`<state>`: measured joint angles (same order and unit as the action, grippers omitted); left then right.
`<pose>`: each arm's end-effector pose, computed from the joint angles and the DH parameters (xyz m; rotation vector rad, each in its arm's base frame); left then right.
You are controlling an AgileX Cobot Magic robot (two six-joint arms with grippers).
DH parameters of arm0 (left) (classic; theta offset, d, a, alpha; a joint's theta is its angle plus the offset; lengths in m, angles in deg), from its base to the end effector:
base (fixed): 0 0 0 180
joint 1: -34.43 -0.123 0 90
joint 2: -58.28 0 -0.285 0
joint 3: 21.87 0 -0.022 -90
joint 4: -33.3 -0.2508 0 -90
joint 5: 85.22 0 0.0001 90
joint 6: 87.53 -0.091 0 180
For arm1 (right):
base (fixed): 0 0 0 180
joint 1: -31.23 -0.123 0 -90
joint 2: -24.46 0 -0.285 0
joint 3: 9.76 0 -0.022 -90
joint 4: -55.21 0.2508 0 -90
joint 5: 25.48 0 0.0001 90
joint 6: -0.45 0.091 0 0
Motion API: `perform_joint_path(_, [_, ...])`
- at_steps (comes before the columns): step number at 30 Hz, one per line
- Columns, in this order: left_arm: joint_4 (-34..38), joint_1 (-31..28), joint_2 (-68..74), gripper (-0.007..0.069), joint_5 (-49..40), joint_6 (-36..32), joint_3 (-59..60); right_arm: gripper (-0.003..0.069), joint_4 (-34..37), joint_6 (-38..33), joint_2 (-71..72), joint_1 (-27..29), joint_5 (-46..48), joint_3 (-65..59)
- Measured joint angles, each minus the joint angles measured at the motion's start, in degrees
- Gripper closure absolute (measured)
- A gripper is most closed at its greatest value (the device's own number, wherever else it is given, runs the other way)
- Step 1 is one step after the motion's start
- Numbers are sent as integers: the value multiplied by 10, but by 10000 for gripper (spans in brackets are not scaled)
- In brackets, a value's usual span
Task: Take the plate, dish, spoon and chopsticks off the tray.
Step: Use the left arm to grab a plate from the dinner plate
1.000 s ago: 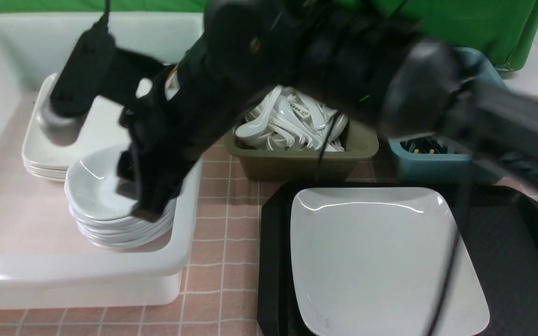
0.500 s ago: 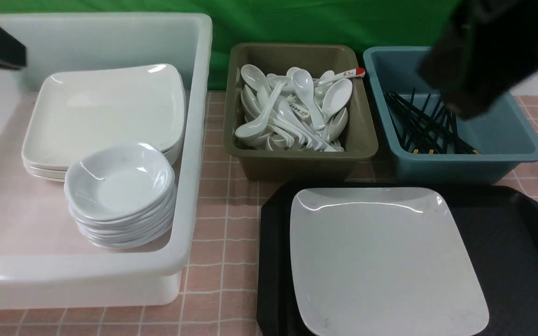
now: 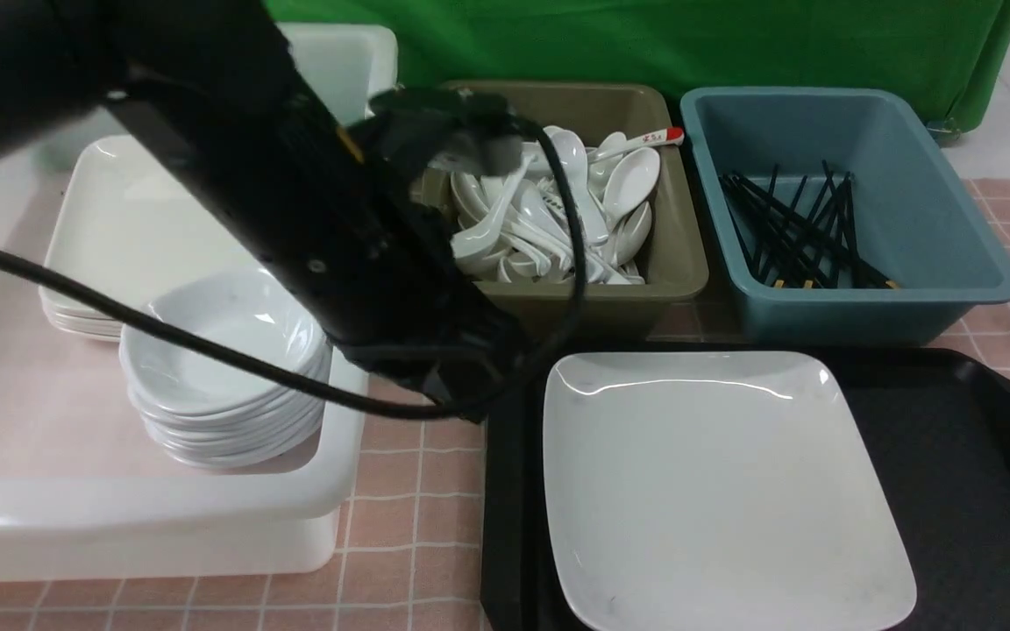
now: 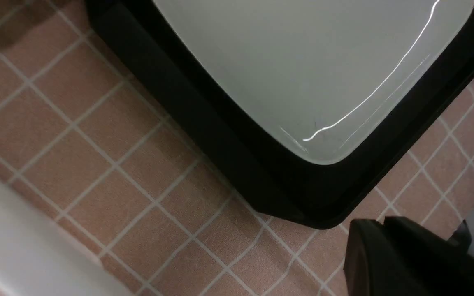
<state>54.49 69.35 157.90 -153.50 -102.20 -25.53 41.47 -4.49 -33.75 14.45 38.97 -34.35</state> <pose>0.2486 -0.2109 0.3179 1.0882 2.6654 -0.5891 0.1442 0.0231 0.3442 -0.5286 2.4854 -0.2363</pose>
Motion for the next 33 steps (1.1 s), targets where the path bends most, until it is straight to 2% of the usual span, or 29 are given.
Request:
perform_joint_path(6, [-71,68,55,463,2,71,0,629,2,28,24,0,-7,-74])
perform_joint_path(7, [-101,92,81,403,6,113,0,629,3,32,27,0,-8,-86])
perform_joint_path(8, [-104,94,81,396,6,113,0,629,3,32,27,0,-9,-87])
perform_joint_path(10, [-121,113,117,305,10,170,1,629,8,42,28,0,-12,-93])
perform_joint_path(12, [-124,118,131,264,13,186,1,629,9,44,28,0,-14,-94])
perform_joint_path(14, [-124,125,153,189,22,212,1,629,12,46,28,0,-19,-95])
perform_joint_path(17, [-124,128,174,108,67,248,1,629,13,46,28,0,-22,-96])
perform_joint_path(23, [-111,129,196,70,109,276,3,629,13,46,28,0,-30,-96])
perform_joint_path(33, [-82,129,198,69,136,288,28,629,15,49,28,0,-32,-96])
